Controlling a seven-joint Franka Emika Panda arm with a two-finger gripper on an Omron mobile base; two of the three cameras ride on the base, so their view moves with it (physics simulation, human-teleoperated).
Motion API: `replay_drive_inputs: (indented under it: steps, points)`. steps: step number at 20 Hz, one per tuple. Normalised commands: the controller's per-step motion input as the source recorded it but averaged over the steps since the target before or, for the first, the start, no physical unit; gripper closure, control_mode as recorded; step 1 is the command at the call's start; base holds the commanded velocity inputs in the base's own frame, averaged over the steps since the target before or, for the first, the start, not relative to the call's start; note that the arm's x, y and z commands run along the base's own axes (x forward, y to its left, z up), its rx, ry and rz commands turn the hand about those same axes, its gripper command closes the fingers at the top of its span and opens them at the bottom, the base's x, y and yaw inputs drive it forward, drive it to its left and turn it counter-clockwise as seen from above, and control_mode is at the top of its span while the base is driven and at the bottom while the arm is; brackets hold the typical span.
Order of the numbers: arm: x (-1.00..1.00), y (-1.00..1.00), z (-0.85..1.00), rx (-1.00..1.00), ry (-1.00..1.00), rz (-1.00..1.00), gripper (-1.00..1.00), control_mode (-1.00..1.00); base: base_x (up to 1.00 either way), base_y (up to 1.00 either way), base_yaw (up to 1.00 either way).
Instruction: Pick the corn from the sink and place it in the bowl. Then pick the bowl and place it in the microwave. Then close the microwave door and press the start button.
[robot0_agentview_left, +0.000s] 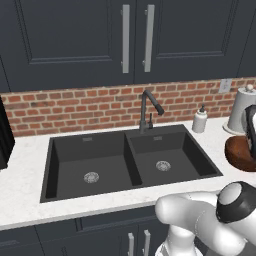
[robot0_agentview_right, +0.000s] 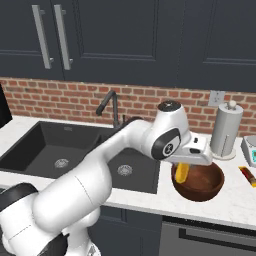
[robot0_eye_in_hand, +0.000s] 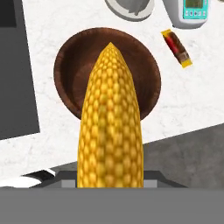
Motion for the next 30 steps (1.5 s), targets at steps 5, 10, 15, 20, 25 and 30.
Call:
replay_drive_inputs:
  steps: [5, 10, 15, 20, 25, 30]
  points:
    - [0.28, -0.21, -0.2, 0.14, 0.0, 0.06, 1.0, -1.0, 0.0, 0.0, 0.0]
    - [0.34, -0.06, -0.09, 0.04, 0.0, 0.0, 1.0, -1.0, 0.0, 0.0, 0.0]
    - [0.3, -0.06, -0.29, 0.01, 0.0, 0.0, 1.0, -1.0, 0.0, 0.0, 0.0]
    - [0.08, -0.18, -0.38, 0.02, 0.0, 0.0, 1.0, -1.0, 0.0, 0.0, 0.0]
    - [0.2, -0.12, -0.36, 0.01, 0.0, 0.0, 1.0, -1.0, 0.0, 0.0, 0.0]
    - [0.26, -0.03, -0.16, 0.01, 0.0, 0.0, 1.0, -1.0, 0.0, 0.0, 0.0]
